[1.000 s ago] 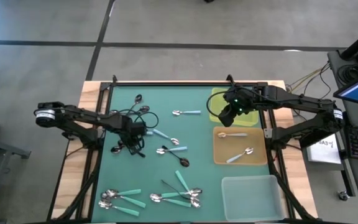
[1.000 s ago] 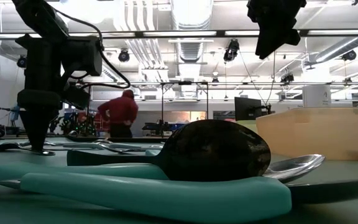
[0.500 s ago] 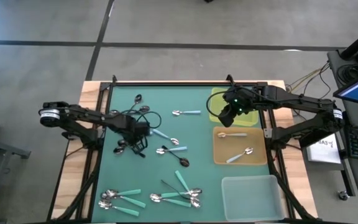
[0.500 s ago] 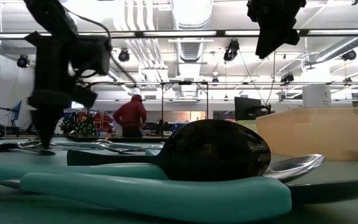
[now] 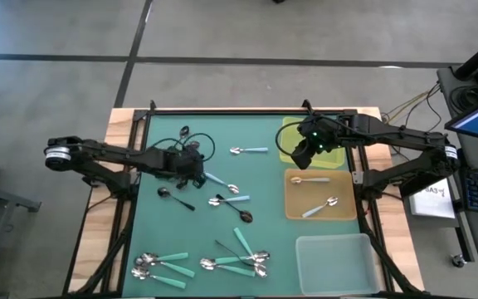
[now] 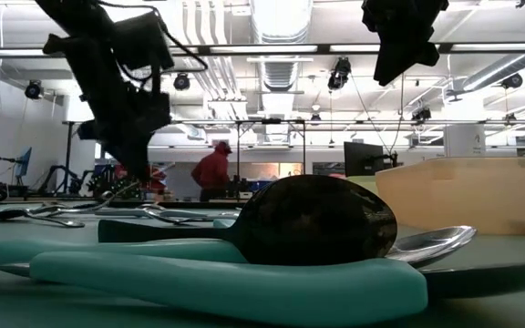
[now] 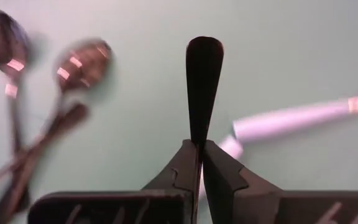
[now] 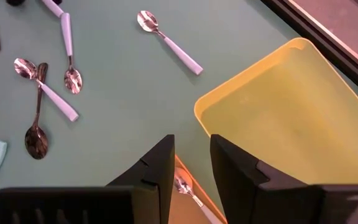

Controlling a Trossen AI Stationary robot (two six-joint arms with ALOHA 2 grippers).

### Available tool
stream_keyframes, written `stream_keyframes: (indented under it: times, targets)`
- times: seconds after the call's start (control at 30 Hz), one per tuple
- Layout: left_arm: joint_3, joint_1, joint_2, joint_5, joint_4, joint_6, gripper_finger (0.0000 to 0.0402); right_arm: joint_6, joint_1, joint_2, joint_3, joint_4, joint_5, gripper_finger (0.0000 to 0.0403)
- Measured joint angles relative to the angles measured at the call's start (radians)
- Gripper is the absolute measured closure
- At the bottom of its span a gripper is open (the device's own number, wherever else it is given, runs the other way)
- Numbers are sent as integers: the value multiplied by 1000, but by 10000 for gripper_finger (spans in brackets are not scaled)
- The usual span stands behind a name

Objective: Sort silverware by color (type)
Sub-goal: Put the black spoon into the yellow bin

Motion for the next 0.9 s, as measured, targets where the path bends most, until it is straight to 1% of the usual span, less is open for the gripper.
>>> stream_keyframes:
  times: [0.07,0.13,0.27,0.47,0.57,0.67,0.77,0.9]
  targets:
    - [0,0,-29,-50,37,-9,401,1,0,0,0,0,0,310]
    - [1,0,-61,-89,110,-9,401,9,0,0,0,3,10,310]
    - [1,0,-120,-103,316,-7,401,15,0,0,-9,64,25,310]
    - [3,0,-138,-109,700,65,401,34,0,0,-38,248,15,310]
    - [12,0,-125,-109,841,87,402,65,1,0,-57,365,5,310]
    - [25,0,-106,-109,907,89,402,80,0,0,-88,500,-56,310]
    - [55,0,-83,-109,912,72,402,100,0,0,-120,650,-127,310]
    - [118,0,-34,-108,912,45,402,154,0,0,-171,824,-189,307]
